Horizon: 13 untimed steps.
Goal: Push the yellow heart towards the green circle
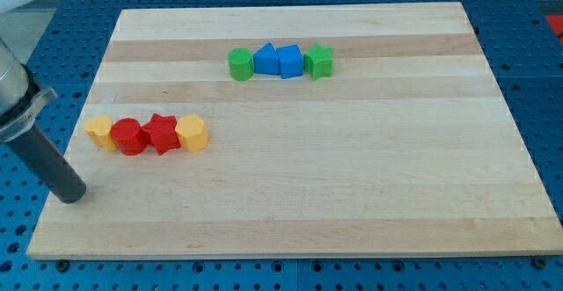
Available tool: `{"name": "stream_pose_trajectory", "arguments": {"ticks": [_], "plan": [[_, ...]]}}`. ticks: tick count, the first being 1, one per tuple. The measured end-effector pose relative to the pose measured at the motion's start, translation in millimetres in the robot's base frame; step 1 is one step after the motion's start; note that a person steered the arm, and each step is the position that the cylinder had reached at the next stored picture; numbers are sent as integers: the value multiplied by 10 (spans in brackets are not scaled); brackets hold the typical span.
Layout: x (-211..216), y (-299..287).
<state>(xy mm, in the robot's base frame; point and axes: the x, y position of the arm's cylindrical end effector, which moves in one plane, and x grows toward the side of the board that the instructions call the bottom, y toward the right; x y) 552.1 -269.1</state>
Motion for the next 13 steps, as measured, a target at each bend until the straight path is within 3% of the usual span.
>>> {"name": "stream_pose_trajectory", "arguments": {"ticks": [2,4,6,13], "plan": [[-710,-1],[-987,5],[-996,1030],[-1205,461]]}}
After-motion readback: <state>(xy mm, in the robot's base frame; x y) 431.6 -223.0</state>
